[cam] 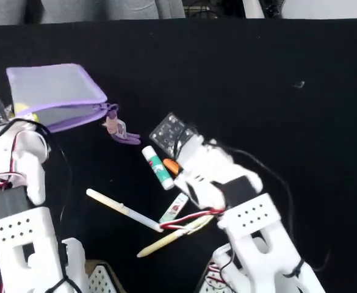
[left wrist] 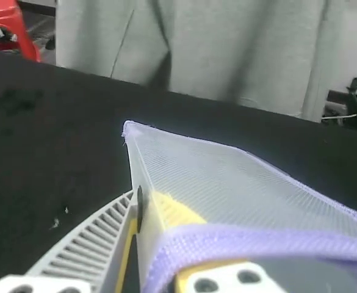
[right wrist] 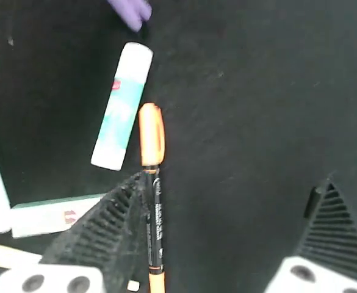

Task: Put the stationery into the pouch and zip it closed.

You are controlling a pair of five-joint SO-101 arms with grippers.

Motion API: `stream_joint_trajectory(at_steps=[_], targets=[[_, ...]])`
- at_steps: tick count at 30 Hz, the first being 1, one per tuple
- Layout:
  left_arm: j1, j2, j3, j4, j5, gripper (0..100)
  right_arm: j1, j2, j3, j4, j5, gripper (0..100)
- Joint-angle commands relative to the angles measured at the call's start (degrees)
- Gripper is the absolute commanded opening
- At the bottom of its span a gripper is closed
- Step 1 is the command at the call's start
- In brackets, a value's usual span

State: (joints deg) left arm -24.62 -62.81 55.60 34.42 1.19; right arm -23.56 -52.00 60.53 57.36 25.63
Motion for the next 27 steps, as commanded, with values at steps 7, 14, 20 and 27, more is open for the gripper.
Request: stream_joint_trajectory(at_steps=[7,14,20,27], targets=[[-0.22,-1.41,4.18,-6.15,0.79,3,-0.62,15.34,1.63,-10.9,-0.35,38.8],[-0.22,-1.41,4.18,-6.07,0.79,3,-0.35,35.56,-7.96,-11.96,-0.26,38.8],[-0.13,-1.41,4.18,-5.89,0.79,3,1.93,44.88,-13.23,-12.66,0.09,38.8],[-0.13,-1.41,4.18,-5.8,0.79,3,2.2,53.85,-21.58,-7.21,-0.35,23.2]])
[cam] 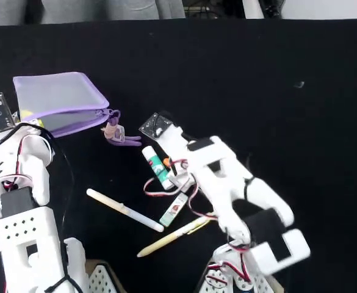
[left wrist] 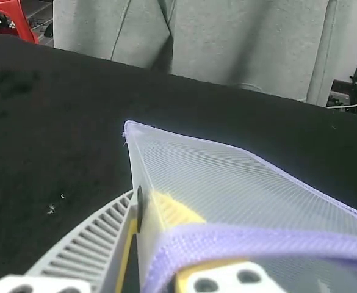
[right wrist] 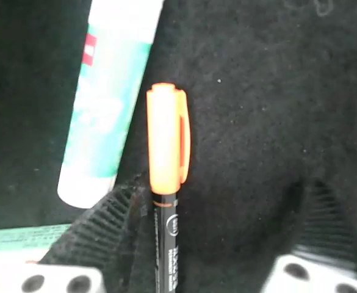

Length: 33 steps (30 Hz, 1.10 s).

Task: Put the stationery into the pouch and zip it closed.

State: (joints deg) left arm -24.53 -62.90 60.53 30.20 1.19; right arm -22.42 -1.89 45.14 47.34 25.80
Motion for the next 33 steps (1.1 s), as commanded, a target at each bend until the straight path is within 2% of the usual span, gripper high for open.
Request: stream_joint_trajectory(at_steps=[1,4,10,16,20,26,33], targets=[[-0.22,-1.32,-0.75,-1.58,0.79,3,1.05,5.23,-7.52,4.13,-0.53,19.2],[-0.22,-1.32,-0.75,-1.49,0.79,3,0.7,9.8,-12.44,8.62,-0.62,10.0],[-0.22,-1.32,-0.75,-1.49,0.79,3,0.97,17.54,-20.26,15.12,-2.81,0.8],[1.8,-1.58,-0.75,-1.41,0.88,3,1.14,14.9,-18.51,13.36,-3.6,1.1],[5.67,-1.85,-2.77,0.26,0.88,3,2.99,7.34,-16.57,13.01,-3.6,1.1],[12.62,-1.41,-12.09,9.85,0.97,3,13.1,-10.51,-16.22,13.98,-4.22,1.1],[19.65,-1.23,-14.64,10.99,5.8,3,19.6,-27.91,-16.31,13.54,-4.22,1.1]])
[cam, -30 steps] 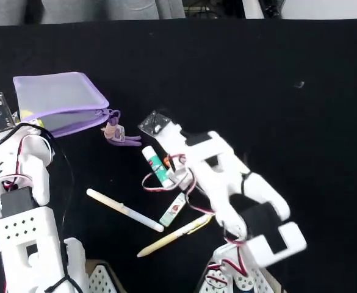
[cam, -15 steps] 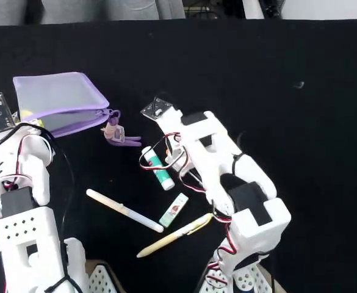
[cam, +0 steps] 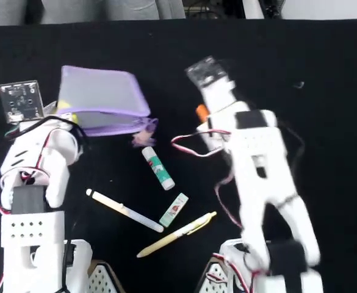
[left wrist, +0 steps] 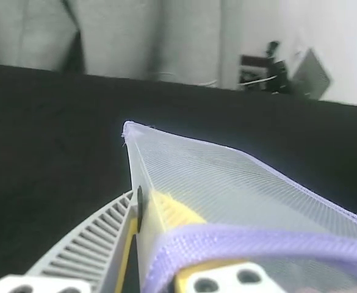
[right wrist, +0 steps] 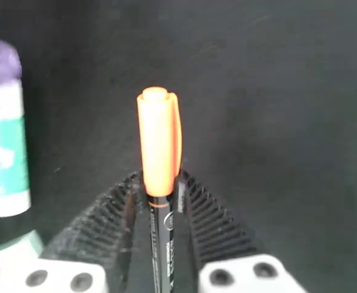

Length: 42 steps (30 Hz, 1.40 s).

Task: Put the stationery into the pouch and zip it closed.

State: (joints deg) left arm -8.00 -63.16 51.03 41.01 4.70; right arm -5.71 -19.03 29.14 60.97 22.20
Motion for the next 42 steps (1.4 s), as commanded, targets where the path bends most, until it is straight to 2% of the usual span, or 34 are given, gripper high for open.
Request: stream_joint_trajectory(at_steps=[1,8,15,18,26,34,38,42], targets=[[4.09,-0.97,-5.14,0.18,2.37,3,3.25,-12.97,-0.4,-0.09,-0.62,1.1],[8.57,8.18,-7.08,0.79,2.73,3,3.16,-24.84,-0.22,-4.4,-7.21,1.1],[10.24,23.56,-21.58,12.48,5.45,3,2.81,-32.22,-0.31,-11.96,-10.55,1.1],[10.24,27.52,-24.22,14.33,5.45,3,0.18,-34.68,-0.31,-15.12,-11.96,1.1],[10.33,28.84,-23.08,14.24,5.45,3,-12.57,-40.84,1.1,-22.77,-11.96,1.1],[14.37,28.84,-22.2,14.07,5.45,3,-24.44,-54.73,19.65,-41.32,-11.87,1.1],[14.55,28.84,-22.02,14.07,5.45,3,-26.9,-62.29,30.37,-50.37,-11.87,1.1],[14.73,28.84,-22.02,14.07,5.45,3,-28.31,-62.99,37.67,-58.73,-12.04,1.1]])
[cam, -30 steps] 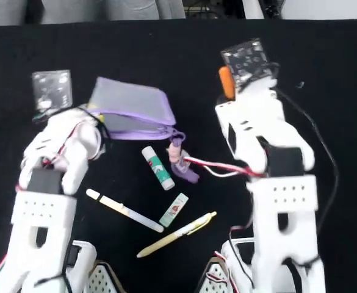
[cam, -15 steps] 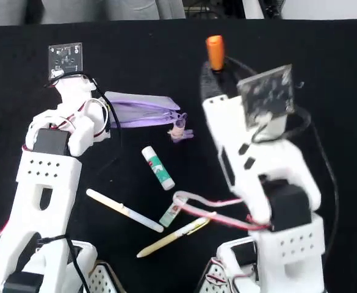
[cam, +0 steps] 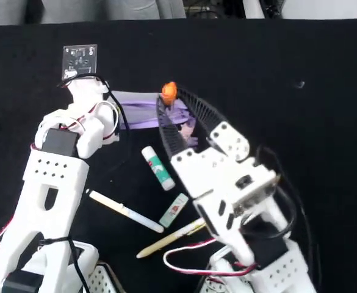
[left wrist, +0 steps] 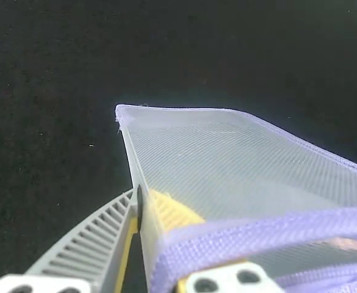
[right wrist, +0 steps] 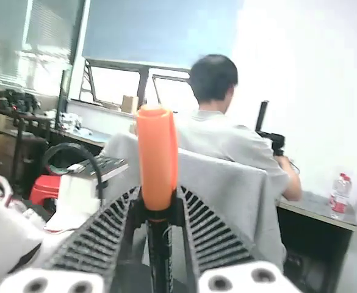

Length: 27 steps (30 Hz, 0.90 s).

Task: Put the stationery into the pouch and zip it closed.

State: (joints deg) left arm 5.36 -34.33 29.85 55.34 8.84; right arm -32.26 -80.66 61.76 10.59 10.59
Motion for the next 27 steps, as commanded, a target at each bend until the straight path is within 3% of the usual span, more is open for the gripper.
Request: stream_joint_trajectory(at_steps=[1,4,14,20,27], targets=[[1.27,0.0,-0.84,-0.26,1.32,3,-2.02,-0.84,6.37,-10.46,-1.49,1.1],[1.1,0.0,-0.75,-0.18,1.32,3,-1.93,1.36,8.66,-15.91,-4.66,1.1],[1.19,0.0,0.22,-0.88,1.41,3,-0.88,14.2,13.67,-28.66,-2.73,1.1],[1.01,0.26,0.75,-1.14,1.41,3,1.14,18.24,14.81,-29.98,-2.29,1.5],[1.01,0.0,1.1,-2.29,1.41,3,1.05,18.07,12.97,-23.03,-1.93,22.4]])
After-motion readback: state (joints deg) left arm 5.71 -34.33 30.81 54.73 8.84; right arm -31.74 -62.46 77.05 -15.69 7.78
